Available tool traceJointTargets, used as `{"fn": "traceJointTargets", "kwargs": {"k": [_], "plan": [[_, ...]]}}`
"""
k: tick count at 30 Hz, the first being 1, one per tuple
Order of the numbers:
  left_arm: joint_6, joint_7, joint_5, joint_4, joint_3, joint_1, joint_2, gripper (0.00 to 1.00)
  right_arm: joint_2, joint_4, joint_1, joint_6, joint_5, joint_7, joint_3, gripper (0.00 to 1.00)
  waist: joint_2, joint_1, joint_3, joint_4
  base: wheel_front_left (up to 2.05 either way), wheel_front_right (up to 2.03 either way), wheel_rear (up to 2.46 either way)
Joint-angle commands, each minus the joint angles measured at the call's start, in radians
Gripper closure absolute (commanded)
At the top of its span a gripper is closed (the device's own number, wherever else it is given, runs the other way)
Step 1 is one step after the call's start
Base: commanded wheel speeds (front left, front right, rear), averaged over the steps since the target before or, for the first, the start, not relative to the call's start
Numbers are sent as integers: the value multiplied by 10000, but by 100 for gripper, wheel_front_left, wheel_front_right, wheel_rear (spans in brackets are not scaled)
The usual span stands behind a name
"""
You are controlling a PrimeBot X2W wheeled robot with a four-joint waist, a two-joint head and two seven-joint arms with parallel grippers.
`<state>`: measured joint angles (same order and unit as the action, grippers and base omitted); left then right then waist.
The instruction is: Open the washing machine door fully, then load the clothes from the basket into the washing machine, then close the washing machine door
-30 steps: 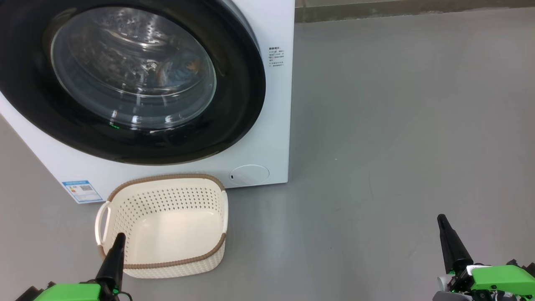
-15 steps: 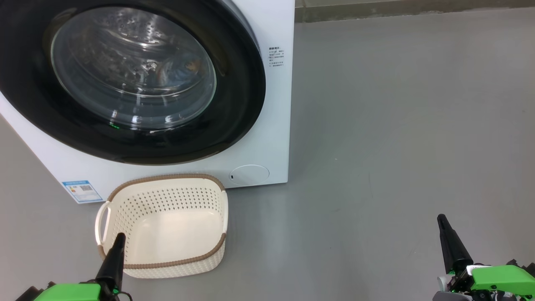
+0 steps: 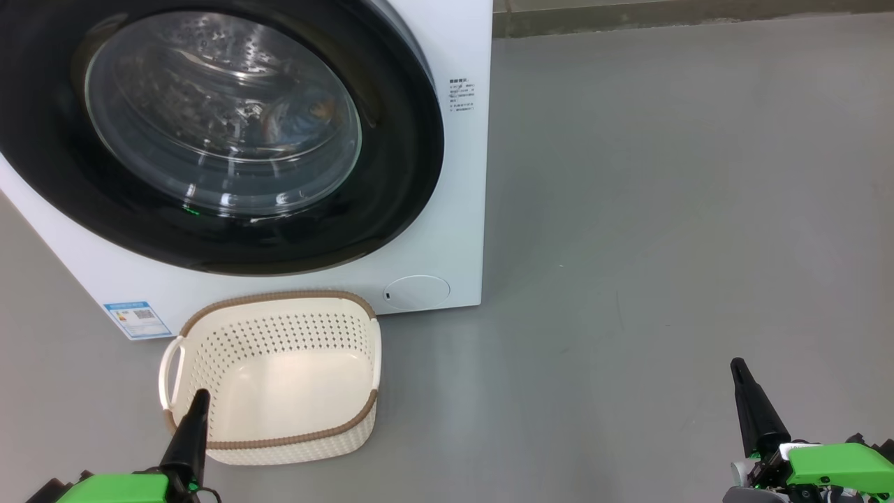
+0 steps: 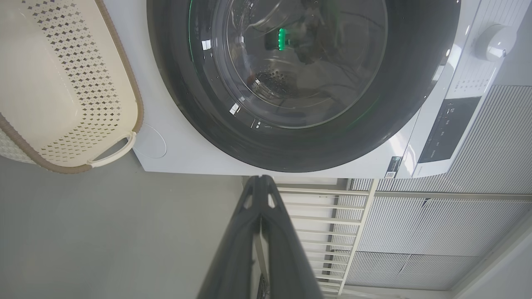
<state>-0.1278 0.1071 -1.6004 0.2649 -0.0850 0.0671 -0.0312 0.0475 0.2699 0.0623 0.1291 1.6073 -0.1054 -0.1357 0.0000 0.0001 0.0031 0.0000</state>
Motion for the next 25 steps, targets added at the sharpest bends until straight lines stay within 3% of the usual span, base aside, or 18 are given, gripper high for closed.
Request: {"fn": "traceJointTargets", "kwargs": {"k": [1,25], "plan": [[-29,61,-82,-197,-287,410,-191,100,34,-251,457,16,10,-81,216,100,0,0,0,0,0,0,0],[-29,61,-83,-198,-287,410,-191,100,32,-251,457,16,7,-83,213,100,0,0,0,0,0,0,0]]}}
